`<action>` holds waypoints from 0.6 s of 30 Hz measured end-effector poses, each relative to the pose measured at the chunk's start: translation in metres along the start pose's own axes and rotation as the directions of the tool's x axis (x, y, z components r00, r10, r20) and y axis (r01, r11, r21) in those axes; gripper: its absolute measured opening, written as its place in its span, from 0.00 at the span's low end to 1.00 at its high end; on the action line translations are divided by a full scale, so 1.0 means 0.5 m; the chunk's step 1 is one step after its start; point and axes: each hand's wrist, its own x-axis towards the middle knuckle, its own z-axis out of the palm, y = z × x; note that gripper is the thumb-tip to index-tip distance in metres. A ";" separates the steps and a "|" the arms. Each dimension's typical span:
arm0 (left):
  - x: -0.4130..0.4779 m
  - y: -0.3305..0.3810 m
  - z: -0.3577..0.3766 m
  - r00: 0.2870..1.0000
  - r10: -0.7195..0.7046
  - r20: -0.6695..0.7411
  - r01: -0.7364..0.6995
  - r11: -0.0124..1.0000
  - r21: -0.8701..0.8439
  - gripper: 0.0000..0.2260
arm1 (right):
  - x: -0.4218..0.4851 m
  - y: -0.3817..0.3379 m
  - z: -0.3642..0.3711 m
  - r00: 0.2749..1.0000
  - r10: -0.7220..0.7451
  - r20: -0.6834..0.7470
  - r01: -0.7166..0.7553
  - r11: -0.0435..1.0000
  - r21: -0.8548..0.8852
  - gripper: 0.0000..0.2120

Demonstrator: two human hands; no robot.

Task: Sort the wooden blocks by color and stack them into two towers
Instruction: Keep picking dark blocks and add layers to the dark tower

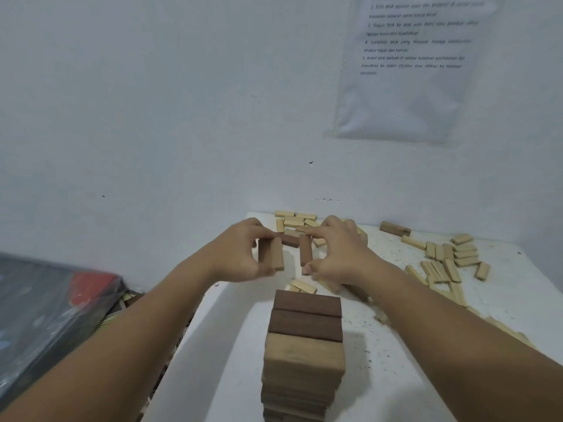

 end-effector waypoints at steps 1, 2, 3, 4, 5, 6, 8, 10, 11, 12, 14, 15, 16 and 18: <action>-0.001 0.010 -0.022 0.999 -0.004 -0.033 0.004 1.000 0.004 0.29 | -0.010 0.001 -0.015 1.000 0.005 -0.009 -0.005 1.000 -0.007 0.35; -0.005 0.029 -0.048 0.998 -0.004 -0.062 0.004 1.000 0.008 0.30 | -0.023 0.001 -0.033 1.000 0.016 -0.020 -0.017 1.000 -0.009 0.34; -0.011 0.058 -0.077 0.996 0.005 -0.086 -0.004 1.000 0.015 0.30 | -0.042 0.001 -0.055 0.999 0.027 -0.032 -0.028 1.000 -0.011 0.34; -0.019 0.091 -0.107 0.994 0.021 -0.108 -0.019 1.000 0.017 0.30 | -0.062 0.002 -0.077 0.999 0.035 -0.042 -0.035 0.999 -0.014 0.35; -0.029 0.132 -0.136 0.991 0.046 -0.129 -0.044 0.999 0.016 0.29 | -0.086 0.003 -0.102 0.998 0.042 -0.054 -0.043 0.999 -0.021 0.35; -0.042 0.176 -0.165 0.986 0.075 -0.147 -0.073 0.997 0.014 0.29 | -0.110 0.005 -0.127 0.997 0.051 -0.066 -0.053 0.998 -0.026 0.35; -0.076 0.275 -0.213 0.974 0.140 -0.181 -0.140 0.990 0.011 0.30 | -0.168 0.009 -0.177 0.993 0.072 -0.088 -0.075 0.997 -0.025 0.34; -0.122 0.375 -0.242 0.956 0.219 -0.196 -0.220 0.975 0.019 0.29 | -0.233 0.016 -0.220 0.990 0.086 -0.113 -0.089 0.996 -0.024 0.34; -0.149 0.423 -0.245 0.948 0.257 -0.188 -0.258 0.966 0.020 0.29 | -0.268 0.020 -0.238 0.988 0.094 -0.121 -0.098 0.995 -0.027 0.34; -0.177 0.468 -0.242 0.942 0.290 -0.168 -0.292 0.956 0.017 0.28 | -0.304 0.027 -0.253 0.987 0.104 -0.123 -0.108 0.994 -0.026 0.34; -0.228 0.543 -0.212 0.932 0.347 -0.105 -0.349 0.937 0.001 0.27 | -0.374 0.044 -0.272 0.985 0.131 -0.111 -0.134 0.991 -0.019 0.30; -0.250 0.571 -0.188 0.928 0.366 -0.073 -0.367 0.930 -0.013 0.26 | -0.407 0.054 -0.276 0.984 0.146 -0.101 -0.148 0.989 -0.014 0.27; -0.268 0.591 -0.157 0.927 0.373 -0.042 -0.374 0.927 -0.032 0.26 | -0.439 0.066 -0.273 0.982 0.168 -0.088 -0.170 0.985 -0.008 0.25; -0.296 0.612 -0.086 0.929 0.369 0.009 -0.368 0.927 -0.069 0.24 | -0.495 0.090 -0.256 0.978 0.199 -0.057 -0.200 0.980 -0.021 0.26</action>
